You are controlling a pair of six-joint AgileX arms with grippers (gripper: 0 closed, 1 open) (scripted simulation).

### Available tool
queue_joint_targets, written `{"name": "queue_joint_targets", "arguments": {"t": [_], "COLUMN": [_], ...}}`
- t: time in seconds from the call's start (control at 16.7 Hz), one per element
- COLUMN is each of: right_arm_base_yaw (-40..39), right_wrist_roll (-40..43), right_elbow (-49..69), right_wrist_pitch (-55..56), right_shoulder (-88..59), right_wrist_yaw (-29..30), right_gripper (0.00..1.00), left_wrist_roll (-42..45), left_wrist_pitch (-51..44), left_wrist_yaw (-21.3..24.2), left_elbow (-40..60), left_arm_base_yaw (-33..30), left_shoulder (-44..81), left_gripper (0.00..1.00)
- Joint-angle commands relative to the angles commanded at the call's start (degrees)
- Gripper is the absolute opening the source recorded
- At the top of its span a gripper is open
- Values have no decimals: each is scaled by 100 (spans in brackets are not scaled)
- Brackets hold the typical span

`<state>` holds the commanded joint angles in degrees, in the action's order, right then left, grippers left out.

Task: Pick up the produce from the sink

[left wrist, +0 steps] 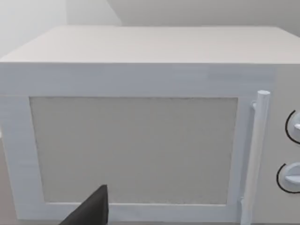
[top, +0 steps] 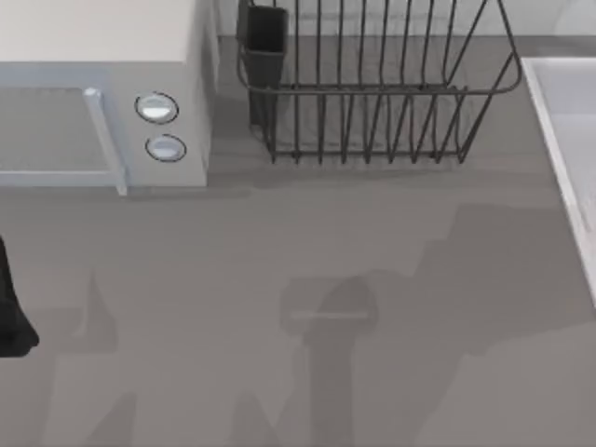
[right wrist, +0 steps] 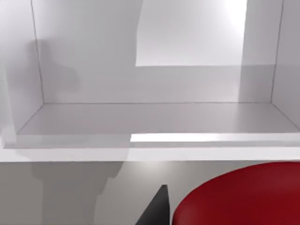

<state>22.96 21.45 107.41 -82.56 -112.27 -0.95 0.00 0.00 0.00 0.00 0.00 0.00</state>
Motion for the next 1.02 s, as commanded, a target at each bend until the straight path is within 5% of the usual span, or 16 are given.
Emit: {"name": "queue_joint_targets", "arguments": {"t": [0.48,1.02], "right_arm_base_yaw": [-639,-4290], "right_wrist_roll": [-634,-4254], "right_elbow": [350,1643], "right_wrist_pitch": [-152,-631], "right_shoulder": [-313,-1296], "right_wrist_yaw": [14,92], "right_gripper": [0,0], "left_wrist_roll": [0,0], "left_wrist_pitch": [0,0], "left_wrist_yaw": [0,0], "left_elbow": [0,0], "left_arm_base_yaw": [0,0], "left_shoulder": [0,0], "left_gripper": [100,100]}}
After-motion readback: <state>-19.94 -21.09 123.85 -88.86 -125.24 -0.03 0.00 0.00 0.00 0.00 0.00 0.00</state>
